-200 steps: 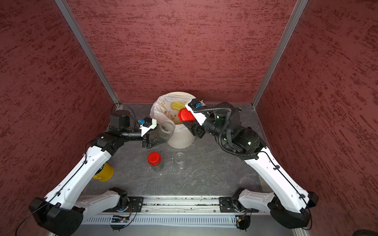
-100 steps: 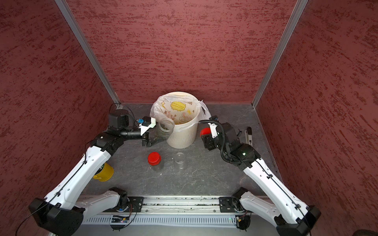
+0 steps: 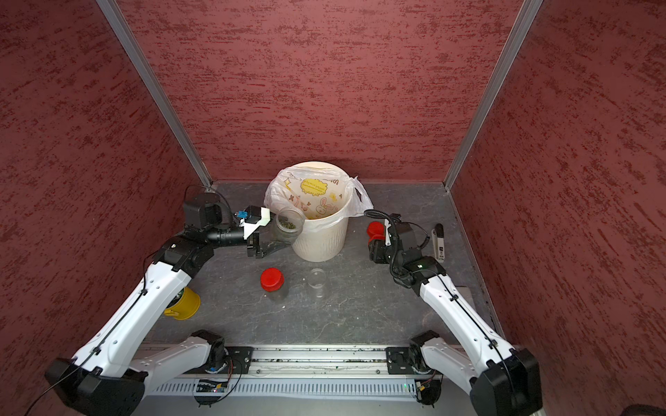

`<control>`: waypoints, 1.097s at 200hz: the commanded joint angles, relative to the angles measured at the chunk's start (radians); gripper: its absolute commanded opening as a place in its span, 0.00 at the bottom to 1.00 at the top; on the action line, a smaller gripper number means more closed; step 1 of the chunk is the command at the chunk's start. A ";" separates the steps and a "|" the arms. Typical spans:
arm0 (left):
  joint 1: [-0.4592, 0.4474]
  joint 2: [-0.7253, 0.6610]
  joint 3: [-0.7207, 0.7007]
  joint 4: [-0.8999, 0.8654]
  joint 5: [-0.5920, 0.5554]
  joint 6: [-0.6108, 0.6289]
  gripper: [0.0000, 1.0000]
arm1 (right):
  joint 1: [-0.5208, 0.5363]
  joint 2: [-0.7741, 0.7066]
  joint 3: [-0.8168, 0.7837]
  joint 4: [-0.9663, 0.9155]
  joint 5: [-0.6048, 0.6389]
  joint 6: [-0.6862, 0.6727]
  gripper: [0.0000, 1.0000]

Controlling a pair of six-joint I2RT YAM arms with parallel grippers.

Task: Empty moldy tea leaves from jars
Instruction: Place the lid at the center of the board.

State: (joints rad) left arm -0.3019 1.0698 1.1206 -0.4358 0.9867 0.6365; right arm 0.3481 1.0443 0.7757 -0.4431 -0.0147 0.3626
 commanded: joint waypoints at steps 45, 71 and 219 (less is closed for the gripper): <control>0.004 -0.018 0.000 0.043 0.002 -0.020 0.63 | -0.087 0.091 -0.073 0.215 -0.076 0.042 0.35; 0.004 -0.015 0.004 0.044 0.000 -0.023 0.63 | -0.101 0.134 -0.087 0.252 -0.077 0.042 0.35; 0.004 -0.003 0.038 0.012 -0.021 -0.005 0.64 | -0.106 0.446 -0.096 0.422 -0.080 0.073 0.40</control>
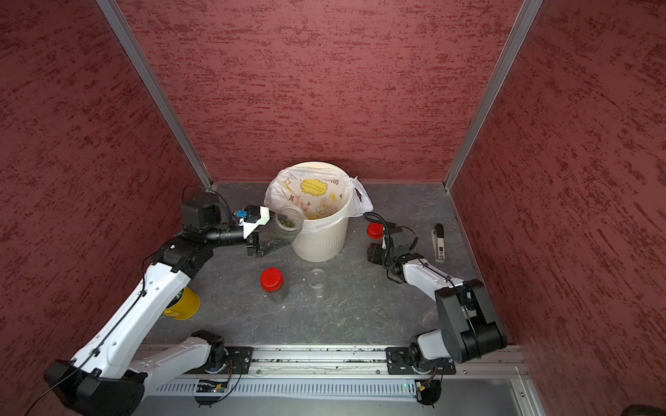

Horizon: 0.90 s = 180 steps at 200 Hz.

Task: Empty moldy tea leaves from jars
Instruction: Place the lid at the center of the board.

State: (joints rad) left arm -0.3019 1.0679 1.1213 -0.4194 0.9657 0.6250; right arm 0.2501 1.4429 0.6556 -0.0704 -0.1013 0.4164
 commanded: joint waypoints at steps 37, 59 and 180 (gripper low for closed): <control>0.005 -0.003 0.044 -0.016 -0.011 0.011 0.64 | -0.008 0.093 0.040 0.053 0.020 0.013 0.45; 0.004 -0.003 0.052 -0.025 -0.020 0.016 0.64 | -0.009 0.107 0.043 0.050 0.028 0.012 0.50; 0.004 0.003 0.122 -0.079 -0.139 0.048 0.64 | -0.008 0.069 0.061 0.004 0.057 -0.002 0.93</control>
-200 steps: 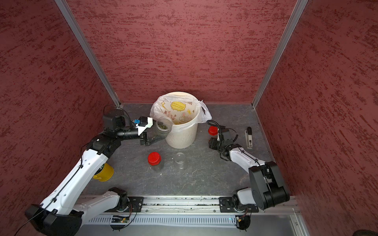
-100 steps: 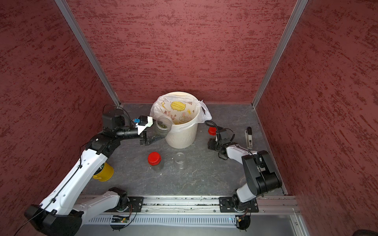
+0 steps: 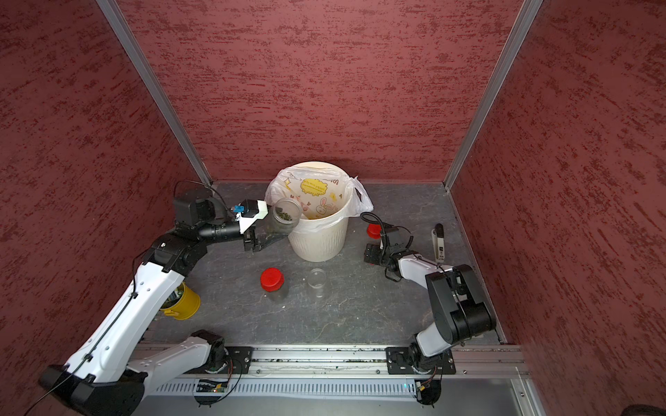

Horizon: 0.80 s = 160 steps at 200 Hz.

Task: Empty moldy tea leaves from jars
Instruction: Place the lid at the center of the board.

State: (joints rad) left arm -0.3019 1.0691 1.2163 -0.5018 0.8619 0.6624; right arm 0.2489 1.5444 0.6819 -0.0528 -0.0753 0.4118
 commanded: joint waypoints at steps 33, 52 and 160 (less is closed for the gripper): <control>0.004 0.019 0.062 -0.015 -0.095 0.024 0.64 | -0.007 -0.086 0.038 -0.034 0.043 -0.002 0.97; 0.003 0.033 0.085 -0.031 -0.150 0.031 0.64 | -0.007 -0.148 0.042 -0.050 0.050 -0.006 0.99; -0.049 0.219 0.377 -0.250 -0.597 0.284 0.64 | -0.022 -0.334 0.079 -0.110 0.039 -0.042 0.99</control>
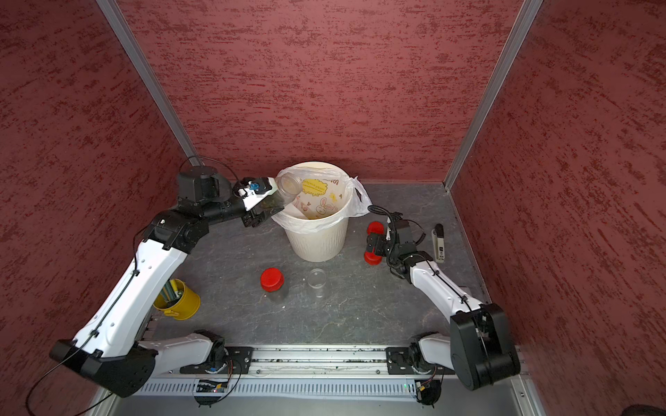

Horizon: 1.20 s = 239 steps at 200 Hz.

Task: Empty moldy tea leaves from jars
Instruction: Place the lid at the center of the board, then pour the moldy tea leaves from the jar into the trash bin.

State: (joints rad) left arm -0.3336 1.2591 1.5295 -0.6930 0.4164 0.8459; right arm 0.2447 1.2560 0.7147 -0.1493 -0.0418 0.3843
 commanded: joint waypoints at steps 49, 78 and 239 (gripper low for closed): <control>-0.078 0.092 0.153 -0.070 -0.323 0.240 0.64 | -0.061 -0.103 0.100 -0.036 -0.019 -0.047 0.99; -0.130 0.120 0.161 -0.026 -0.491 0.375 0.64 | -0.078 -0.125 0.110 -0.030 -0.030 -0.054 0.99; -0.306 0.184 0.035 0.338 -0.908 1.019 0.62 | -0.098 -0.176 0.127 -0.007 -0.103 -0.081 0.99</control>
State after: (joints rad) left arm -0.6231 1.4364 1.5265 -0.3462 -0.4530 1.7901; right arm 0.1577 1.1046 0.8173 -0.1699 -0.1276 0.3168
